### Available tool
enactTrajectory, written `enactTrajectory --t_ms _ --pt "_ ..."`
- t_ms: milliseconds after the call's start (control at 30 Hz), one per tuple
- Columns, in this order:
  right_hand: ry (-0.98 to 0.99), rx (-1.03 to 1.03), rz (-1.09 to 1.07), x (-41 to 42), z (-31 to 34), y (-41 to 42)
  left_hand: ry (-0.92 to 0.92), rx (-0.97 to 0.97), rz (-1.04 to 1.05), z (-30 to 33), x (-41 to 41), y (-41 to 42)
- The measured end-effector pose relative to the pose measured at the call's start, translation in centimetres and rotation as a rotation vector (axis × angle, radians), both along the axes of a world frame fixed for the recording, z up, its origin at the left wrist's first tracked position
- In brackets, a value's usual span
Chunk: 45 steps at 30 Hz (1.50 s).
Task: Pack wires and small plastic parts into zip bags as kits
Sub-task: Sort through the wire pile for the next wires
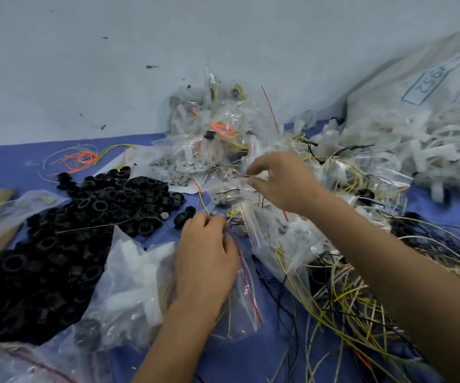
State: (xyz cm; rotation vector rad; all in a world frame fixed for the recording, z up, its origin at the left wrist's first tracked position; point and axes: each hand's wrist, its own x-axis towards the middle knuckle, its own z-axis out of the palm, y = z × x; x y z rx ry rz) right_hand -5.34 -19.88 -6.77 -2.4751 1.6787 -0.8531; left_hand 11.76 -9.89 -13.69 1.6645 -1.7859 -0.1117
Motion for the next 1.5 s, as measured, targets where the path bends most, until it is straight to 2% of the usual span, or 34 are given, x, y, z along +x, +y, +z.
enactTrajectory --t_ms 133,300,367,500,667,733,867,967,1067,1267,1400,1500 --pt "-0.129 -0.138 -0.24 -6.7 0.8 4.6 -0.005 0.018 -0.023 0.5 -0.9 1.0" --pt "-0.154 -0.058 -0.463 -13.4 1.0 6.7 0.003 -0.111 0.051 1.8 -3.7 3.2" --pt "-0.13 -0.022 -0.476 -14.6 0.7 7.5 0.012 -0.091 0.042 2.0 -5.0 4.0" --pt "-0.035 0.088 -0.54 -17.1 -0.2 8.2 0.036 0.102 0.003 0.8 -6.1 4.6" --pt "0.123 0.242 -0.717 -20.8 -1.8 7.9 0.019 0.065 -0.009 -0.8 -6.4 5.6" --pt "0.2 0.367 -0.691 -21.5 -2.3 7.9 0.016 0.042 0.007 -1.1 -6.6 5.7" --pt "0.15 0.392 -0.626 -22.3 -2.5 8.1 0.014 0.041 0.029 -1.1 -7.0 5.6" --pt "0.195 0.427 -0.611 -22.2 -2.4 8.3 0.017 0.033 0.02 -1.1 -7.1 5.6" --pt "0.244 0.384 -0.623 -21.8 -2.3 8.7 0.032 0.028 0.017 -1.2 -7.0 5.7" --pt "0.215 0.359 -0.627 -22.0 -2.7 9.8 0.046 -0.004 -0.01 -0.7 -7.5 6.2" --pt "0.158 0.334 -0.568 -21.3 -2.5 10.2 0.23 -0.148 -0.013 0.5 -8.6 7.1" --pt "0.065 0.207 -0.532 -21.1 -1.6 10.8 0.262 -0.291 -0.109 1.5 -9.9 7.4"
